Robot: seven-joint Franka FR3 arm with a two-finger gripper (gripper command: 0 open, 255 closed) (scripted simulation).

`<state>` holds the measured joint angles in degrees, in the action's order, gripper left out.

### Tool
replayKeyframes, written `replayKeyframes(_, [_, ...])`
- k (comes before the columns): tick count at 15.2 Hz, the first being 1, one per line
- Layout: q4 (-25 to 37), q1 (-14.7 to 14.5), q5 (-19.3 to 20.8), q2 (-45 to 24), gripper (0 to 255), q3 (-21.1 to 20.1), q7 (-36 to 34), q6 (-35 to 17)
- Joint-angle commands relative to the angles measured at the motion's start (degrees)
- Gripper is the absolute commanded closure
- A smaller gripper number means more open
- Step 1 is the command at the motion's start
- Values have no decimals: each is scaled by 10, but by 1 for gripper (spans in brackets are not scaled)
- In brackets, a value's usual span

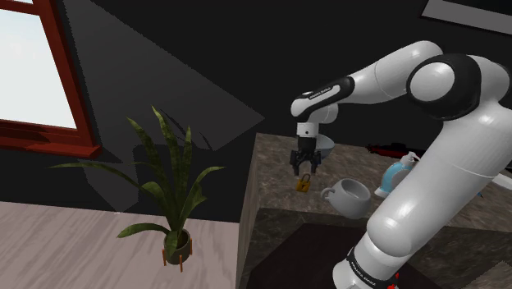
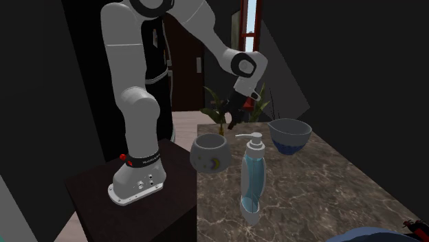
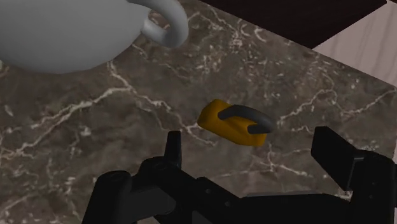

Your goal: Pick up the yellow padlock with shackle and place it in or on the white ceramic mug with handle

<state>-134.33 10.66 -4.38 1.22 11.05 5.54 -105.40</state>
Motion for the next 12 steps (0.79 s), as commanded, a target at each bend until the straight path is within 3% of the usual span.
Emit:
replayKeyframes(1, [-14,0,-2,-4,0,0,0,-16])
replayKeyframes(6, [-45,-1,-6,-10,0,-1,2,-52])
replayKeyframes(12, [-45,-1,-6,-10,0,-1,2,-52])
